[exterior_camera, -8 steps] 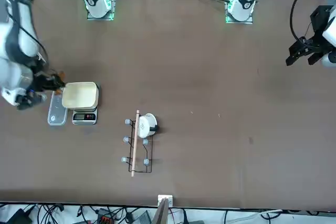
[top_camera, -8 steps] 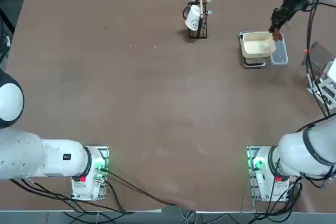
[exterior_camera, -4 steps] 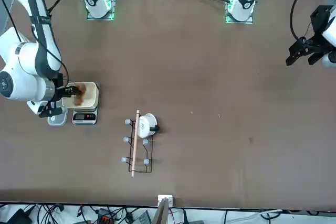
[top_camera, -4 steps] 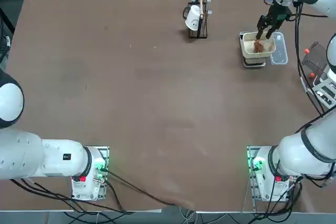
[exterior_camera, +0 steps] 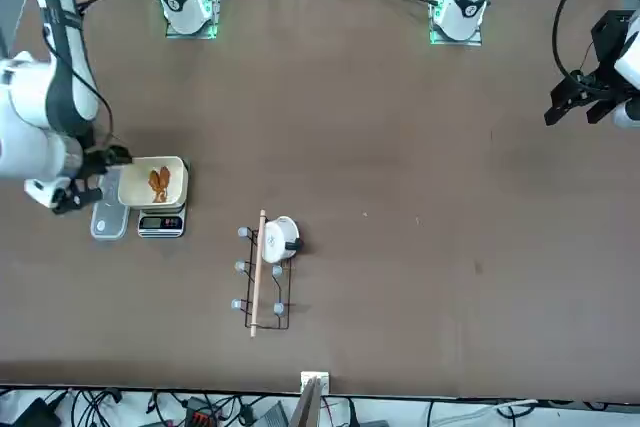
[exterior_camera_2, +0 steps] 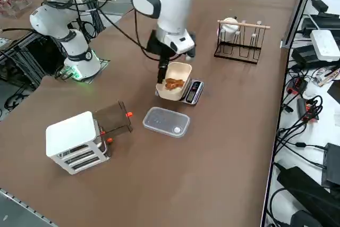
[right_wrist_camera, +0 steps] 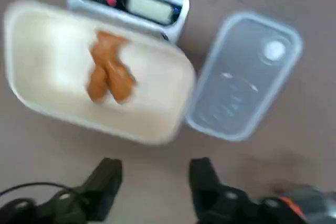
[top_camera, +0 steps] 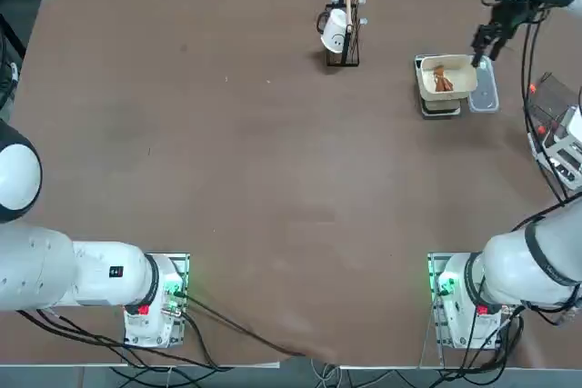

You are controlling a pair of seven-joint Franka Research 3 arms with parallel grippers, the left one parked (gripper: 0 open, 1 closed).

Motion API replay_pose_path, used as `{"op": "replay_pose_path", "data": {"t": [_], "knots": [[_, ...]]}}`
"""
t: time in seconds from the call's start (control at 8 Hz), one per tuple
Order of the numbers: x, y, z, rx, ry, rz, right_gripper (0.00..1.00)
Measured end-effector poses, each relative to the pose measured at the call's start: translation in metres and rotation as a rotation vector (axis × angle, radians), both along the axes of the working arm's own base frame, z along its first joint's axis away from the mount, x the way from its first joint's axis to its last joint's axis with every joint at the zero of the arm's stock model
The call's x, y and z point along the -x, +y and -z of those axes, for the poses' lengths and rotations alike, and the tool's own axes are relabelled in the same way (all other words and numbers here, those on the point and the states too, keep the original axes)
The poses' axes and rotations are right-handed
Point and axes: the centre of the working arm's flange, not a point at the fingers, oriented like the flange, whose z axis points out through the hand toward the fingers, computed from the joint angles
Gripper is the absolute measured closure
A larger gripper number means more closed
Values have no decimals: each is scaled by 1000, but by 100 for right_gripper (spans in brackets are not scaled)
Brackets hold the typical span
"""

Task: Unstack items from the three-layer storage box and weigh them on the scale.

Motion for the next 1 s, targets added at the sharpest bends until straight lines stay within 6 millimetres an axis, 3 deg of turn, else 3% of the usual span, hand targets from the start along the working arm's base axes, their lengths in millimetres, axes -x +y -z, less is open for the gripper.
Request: {"op": "replay_pose_path", "data": {"t": [0.12,0.38,0.75,1.0], "knots": [[6,-22,-5,1,19,-95,52],[15,-57,6,-32,48,-250,94],[35,-84,61,-31,24,-327,98],[45,-100,68,-9,43,-329,98]]}}
